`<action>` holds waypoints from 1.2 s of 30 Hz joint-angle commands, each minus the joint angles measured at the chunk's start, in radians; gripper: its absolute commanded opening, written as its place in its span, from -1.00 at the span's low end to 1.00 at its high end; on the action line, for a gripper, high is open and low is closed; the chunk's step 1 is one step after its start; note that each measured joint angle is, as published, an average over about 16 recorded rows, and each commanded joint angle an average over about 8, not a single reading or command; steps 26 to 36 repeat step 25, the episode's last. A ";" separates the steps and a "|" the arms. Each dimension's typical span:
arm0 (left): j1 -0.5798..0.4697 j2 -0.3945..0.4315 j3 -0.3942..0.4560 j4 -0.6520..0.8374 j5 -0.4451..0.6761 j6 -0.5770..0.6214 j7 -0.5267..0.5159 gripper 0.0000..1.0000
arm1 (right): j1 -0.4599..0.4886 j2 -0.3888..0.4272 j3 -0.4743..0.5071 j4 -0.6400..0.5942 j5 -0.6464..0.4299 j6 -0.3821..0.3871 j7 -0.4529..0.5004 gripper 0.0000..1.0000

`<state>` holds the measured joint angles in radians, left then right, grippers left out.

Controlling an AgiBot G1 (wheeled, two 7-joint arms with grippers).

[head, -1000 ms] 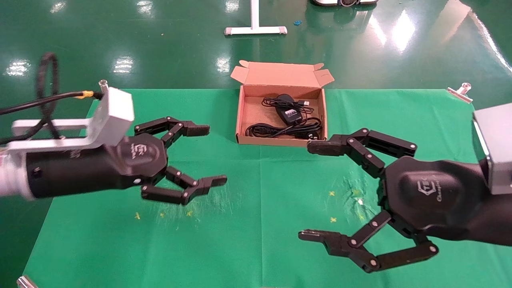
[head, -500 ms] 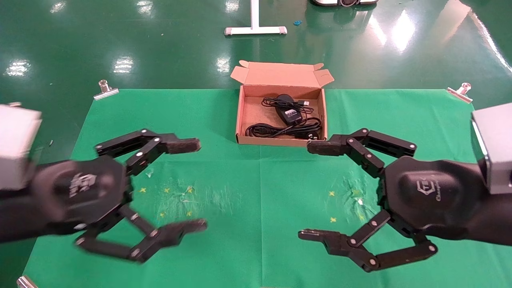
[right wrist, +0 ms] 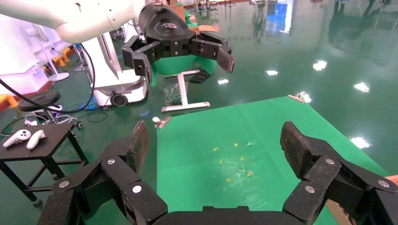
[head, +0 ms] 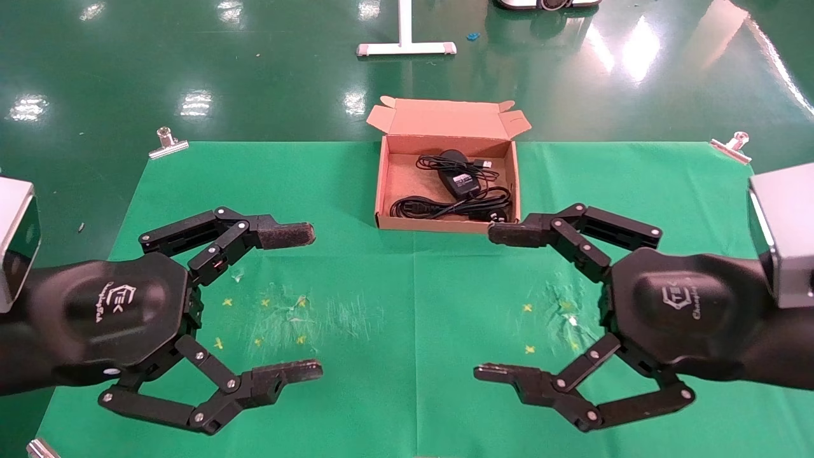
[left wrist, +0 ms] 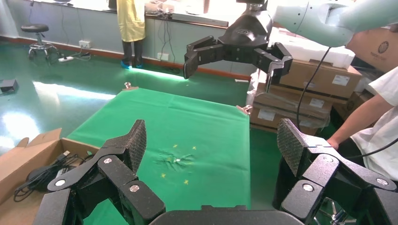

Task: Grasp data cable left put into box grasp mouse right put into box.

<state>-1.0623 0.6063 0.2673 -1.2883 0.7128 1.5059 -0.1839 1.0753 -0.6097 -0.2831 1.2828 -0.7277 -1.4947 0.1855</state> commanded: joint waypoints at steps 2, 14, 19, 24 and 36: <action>-0.004 0.002 0.004 0.002 0.006 -0.004 -0.002 1.00 | 0.000 0.000 0.000 0.000 0.000 0.000 0.000 1.00; -0.011 0.004 0.011 0.004 0.016 -0.011 -0.004 1.00 | 0.000 0.000 0.000 0.000 -0.001 0.000 0.000 1.00; -0.013 0.005 0.013 0.005 0.019 -0.012 -0.004 1.00 | 0.000 0.000 0.000 0.000 -0.001 0.000 0.000 1.00; -0.014 0.005 0.014 0.005 0.020 -0.012 -0.005 1.00 | 0.000 0.000 0.000 0.000 -0.001 0.000 0.000 1.00; -0.014 0.005 0.014 0.005 0.020 -0.012 -0.005 1.00 | 0.000 0.000 0.000 0.000 -0.001 0.000 0.000 1.00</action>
